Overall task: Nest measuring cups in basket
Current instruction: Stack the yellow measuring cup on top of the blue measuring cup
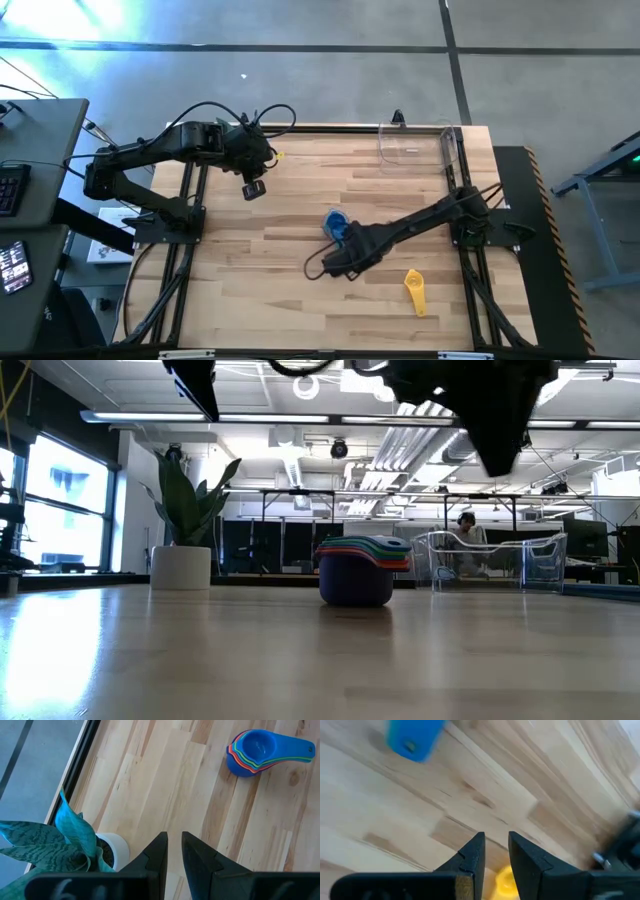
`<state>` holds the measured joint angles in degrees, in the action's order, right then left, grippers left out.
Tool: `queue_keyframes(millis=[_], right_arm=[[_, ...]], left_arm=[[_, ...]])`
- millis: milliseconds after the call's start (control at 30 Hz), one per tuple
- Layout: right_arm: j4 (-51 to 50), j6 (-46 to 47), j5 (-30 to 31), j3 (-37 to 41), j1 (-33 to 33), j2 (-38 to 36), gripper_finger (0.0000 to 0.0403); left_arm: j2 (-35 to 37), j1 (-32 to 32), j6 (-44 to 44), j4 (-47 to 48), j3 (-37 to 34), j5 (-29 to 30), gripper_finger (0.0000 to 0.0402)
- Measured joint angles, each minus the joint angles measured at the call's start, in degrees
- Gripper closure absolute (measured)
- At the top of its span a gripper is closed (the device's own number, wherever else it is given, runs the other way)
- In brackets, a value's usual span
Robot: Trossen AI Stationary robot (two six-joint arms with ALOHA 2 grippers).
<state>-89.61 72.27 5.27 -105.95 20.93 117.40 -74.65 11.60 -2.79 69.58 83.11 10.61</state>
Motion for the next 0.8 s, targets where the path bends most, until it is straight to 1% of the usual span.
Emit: queue_keyframes(millis=[100, 200, 400, 533, 667, 800], right_arm=[[0.47, 2.71, -1.86, 5.22, 0.99, -2.72, 0.0325], [4.07, 6.14, -2.66, 11.22, 2.21, -7.47, 0.0325], [15.71, 15.56, -5.51, 26.85, 5.76, -17.93, 0.0325], [24.57, 21.47, -7.11, 36.12, 8.6, -23.28, 0.0325], [28.05, 26.12, -7.49, 41.88, 11.25, -26.21, 0.0324], [28.08, 26.78, -7.49, 44.48, 13.33, -26.67, 0.0319]], left_arm=[[-0.02, 0.0, 0.0, -0.04, 0.0, 0.0, 0.0355], [-0.02, 0.02, 0.0, -0.04, 0.0, -0.02, 0.0355], [-0.02, 0.0, -0.14, -0.06, 0.0, -0.01, 0.0355], [-0.02, 0.0, -0.46, -0.07, 0.0, 0.0, 0.0355], [-0.02, 0.01, -1.37, -0.19, 0.0, 0.0, 0.0355], [-0.02, 0.02, -1.66, -0.48, 0.0, -0.01, 0.0355]])
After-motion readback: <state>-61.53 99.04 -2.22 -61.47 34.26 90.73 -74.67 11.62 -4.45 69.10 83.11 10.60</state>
